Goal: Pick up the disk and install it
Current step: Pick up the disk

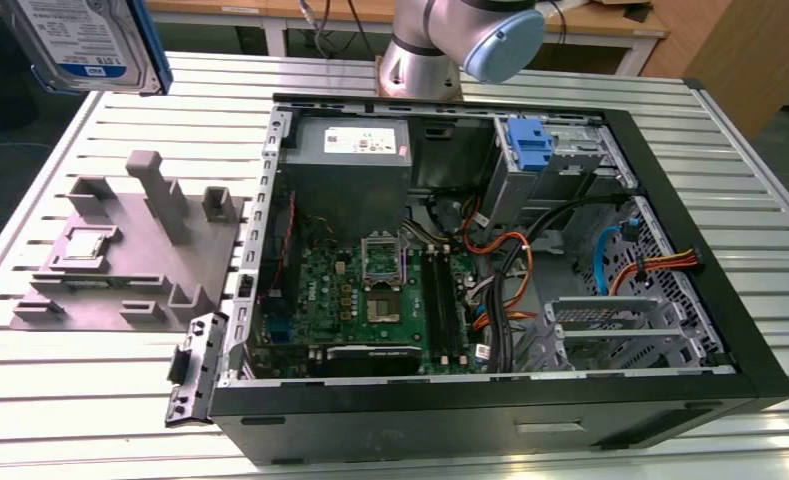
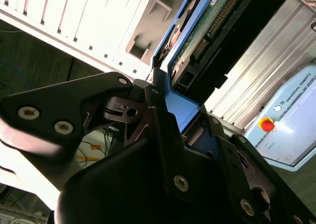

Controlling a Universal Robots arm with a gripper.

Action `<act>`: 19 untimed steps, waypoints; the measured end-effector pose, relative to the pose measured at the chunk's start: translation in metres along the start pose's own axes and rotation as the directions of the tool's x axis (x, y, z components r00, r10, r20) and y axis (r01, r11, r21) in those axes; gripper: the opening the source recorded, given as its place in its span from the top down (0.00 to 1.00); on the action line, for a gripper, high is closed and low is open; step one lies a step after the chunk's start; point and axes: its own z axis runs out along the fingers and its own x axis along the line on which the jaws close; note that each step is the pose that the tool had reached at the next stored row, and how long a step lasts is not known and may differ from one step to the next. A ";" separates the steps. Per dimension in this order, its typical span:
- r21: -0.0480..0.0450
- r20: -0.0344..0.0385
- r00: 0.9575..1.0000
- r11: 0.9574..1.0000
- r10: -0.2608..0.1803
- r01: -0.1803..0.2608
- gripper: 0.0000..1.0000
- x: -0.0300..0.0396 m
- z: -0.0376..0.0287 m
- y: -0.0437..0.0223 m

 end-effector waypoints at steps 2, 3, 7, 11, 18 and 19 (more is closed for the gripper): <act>0.000 0.000 1.000 1.000 0.000 0.000 0.63 0.0000 0.0000 -0.0008; 0.000 0.000 1.000 1.000 0.000 0.000 0.63 0.0000 0.0000 -0.0012; 0.000 0.000 1.000 1.000 0.000 0.000 0.63 0.0000 -0.0001 -0.0026; 0.000 0.000 1.000 1.000 0.000 0.000 0.63 -0.0001 -0.0001 -0.0038; 0.000 0.000 1.000 1.000 0.000 0.000 0.63 -0.0001 -0.0002 -0.0061; 0.000 0.000 1.000 1.000 0.000 0.000 0.63 -0.0001 -0.0002 -0.0064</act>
